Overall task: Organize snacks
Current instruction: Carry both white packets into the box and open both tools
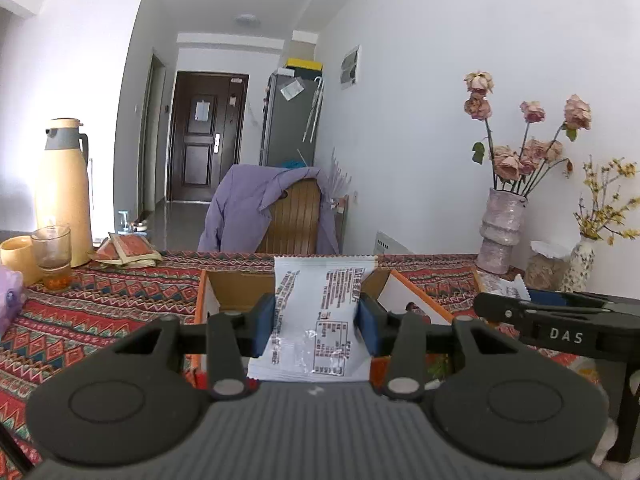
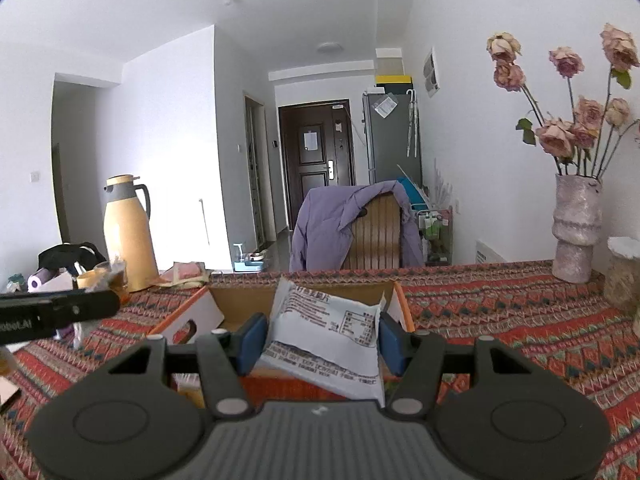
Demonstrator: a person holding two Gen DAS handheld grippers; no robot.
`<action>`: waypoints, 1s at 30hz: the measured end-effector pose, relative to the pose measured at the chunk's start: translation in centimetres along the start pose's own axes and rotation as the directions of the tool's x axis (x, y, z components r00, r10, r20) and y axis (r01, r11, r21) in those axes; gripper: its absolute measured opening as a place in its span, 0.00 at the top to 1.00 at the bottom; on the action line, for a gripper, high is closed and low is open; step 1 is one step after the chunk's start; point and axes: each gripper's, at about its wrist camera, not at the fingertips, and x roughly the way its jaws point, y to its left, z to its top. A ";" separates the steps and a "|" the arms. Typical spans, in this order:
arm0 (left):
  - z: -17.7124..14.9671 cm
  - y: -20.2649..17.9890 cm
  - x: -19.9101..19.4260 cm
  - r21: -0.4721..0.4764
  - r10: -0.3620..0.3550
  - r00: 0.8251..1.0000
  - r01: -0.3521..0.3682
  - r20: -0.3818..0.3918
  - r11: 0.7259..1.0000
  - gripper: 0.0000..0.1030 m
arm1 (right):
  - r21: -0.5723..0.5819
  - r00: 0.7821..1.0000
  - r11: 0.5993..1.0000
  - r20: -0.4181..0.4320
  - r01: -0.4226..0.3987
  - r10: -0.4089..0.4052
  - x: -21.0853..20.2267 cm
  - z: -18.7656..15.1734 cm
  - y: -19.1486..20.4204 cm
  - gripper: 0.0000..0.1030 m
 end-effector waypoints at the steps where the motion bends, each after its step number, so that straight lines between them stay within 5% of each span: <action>1: 0.3 0.0 0.5 0.003 0.006 1.000 -0.006 0.000 1.000 0.57 | 0.000 1.000 1.000 -0.003 0.001 -0.001 0.7 0.4 0.0 0.43; 15: 2.9 -0.1 10.5 0.052 0.136 0.987 -0.132 -0.088 0.990 0.57 | 0.009 0.988 0.999 -0.151 0.042 -0.040 12.1 2.8 0.4 0.43; 30: 0.0 1.1 16.7 0.030 0.183 0.932 -0.183 -0.314 0.983 0.57 | -0.055 0.932 0.996 -0.352 0.071 -0.086 18.6 -1.5 0.9 0.41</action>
